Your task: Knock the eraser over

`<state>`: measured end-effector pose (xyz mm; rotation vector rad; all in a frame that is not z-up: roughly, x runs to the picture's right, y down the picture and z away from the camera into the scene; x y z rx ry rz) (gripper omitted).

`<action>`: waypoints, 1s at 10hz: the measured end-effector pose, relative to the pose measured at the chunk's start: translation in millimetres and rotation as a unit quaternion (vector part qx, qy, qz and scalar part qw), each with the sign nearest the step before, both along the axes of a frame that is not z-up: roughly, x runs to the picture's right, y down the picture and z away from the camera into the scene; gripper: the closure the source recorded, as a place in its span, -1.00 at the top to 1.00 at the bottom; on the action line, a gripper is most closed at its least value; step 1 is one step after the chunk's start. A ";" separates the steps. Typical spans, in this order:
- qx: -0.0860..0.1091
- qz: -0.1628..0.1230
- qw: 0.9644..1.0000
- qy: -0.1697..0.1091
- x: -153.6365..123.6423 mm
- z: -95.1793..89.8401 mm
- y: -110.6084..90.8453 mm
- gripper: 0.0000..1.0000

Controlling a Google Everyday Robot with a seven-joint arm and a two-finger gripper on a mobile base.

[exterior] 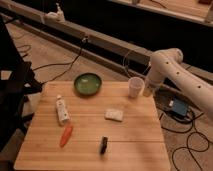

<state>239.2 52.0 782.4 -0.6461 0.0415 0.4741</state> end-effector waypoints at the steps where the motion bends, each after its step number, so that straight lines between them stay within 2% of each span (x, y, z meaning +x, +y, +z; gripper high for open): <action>1: -0.023 -0.004 1.000 -0.012 -8.3 -4.6 23.6 -1.00; 3: -0.055 -0.013 0.998 -0.030 -23.2 -13.3 57.9 -1.00; 4: -0.077 -0.028 0.996 -0.044 -34.2 -21.4 83.9 -1.00; 5: -0.092 -0.047 0.993 -0.058 -41.5 -28.1 101.8 -1.00; 6: -0.110 -0.075 0.988 -0.077 -50.5 -36.6 122.7 -1.00; 7: -0.118 -0.093 0.985 -0.089 -55.8 -42.7 132.7 -1.00; 8: -0.123 -0.102 0.983 -0.095 -57.5 -45.3 138.5 -1.00; 10: -0.123 -0.103 0.982 -0.095 -57.8 -45.7 138.5 -1.00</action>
